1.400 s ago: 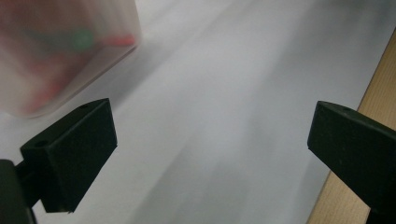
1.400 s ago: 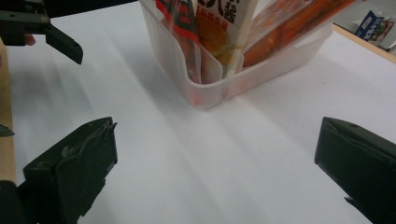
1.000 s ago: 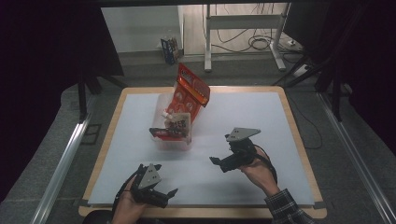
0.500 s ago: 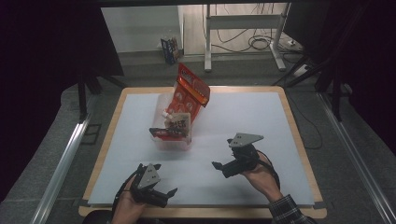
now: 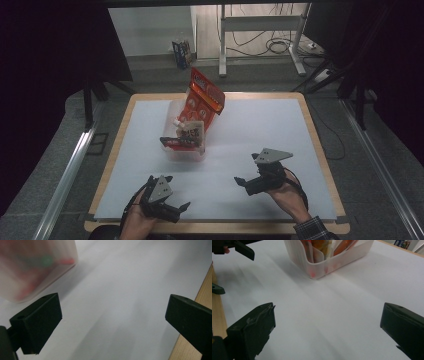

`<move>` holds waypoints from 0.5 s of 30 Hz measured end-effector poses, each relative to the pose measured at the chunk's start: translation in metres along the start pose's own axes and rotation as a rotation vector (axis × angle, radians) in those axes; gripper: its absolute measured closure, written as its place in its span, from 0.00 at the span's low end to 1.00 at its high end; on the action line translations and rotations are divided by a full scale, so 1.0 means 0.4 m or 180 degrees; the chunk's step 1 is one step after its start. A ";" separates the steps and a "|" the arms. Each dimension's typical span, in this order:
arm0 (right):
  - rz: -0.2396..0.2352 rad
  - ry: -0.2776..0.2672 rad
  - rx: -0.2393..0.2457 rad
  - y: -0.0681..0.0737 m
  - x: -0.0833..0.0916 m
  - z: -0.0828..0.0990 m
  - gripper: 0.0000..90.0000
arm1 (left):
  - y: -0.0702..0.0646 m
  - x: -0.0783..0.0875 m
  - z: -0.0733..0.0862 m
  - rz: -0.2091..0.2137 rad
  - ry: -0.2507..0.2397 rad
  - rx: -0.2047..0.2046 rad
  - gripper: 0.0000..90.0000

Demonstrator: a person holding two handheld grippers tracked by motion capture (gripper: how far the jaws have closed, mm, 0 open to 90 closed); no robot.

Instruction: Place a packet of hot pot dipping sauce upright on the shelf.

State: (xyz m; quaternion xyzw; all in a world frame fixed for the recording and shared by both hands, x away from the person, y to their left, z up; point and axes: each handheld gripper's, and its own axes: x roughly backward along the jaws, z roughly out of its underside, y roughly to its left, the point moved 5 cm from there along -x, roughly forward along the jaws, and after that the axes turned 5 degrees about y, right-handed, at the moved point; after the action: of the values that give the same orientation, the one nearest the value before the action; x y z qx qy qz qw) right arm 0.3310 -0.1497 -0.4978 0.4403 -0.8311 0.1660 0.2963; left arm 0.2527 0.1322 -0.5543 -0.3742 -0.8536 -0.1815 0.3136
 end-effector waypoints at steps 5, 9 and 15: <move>0.0053 -0.0012 0.0001 -0.003 0.019 0.015 0.00 | 0.000 -0.001 0.000 -0.0008 0.0010 -0.0005 0.01; 0.0076 -0.0043 0.0007 -0.005 0.035 0.023 0.00 | 0.001 0.000 0.000 -0.0014 -0.0001 0.0005 0.01; 0.0131 -0.0047 -0.0016 -0.013 0.056 0.042 0.00 | 0.001 0.001 0.000 -0.0018 -0.0010 0.0005 0.01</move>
State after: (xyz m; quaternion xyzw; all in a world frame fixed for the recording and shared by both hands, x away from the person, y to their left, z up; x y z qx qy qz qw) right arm 0.3196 -0.1758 -0.4963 0.4236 -0.8426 0.1667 0.2877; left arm 0.2529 0.1328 -0.5541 -0.3718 -0.8553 -0.1811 0.3121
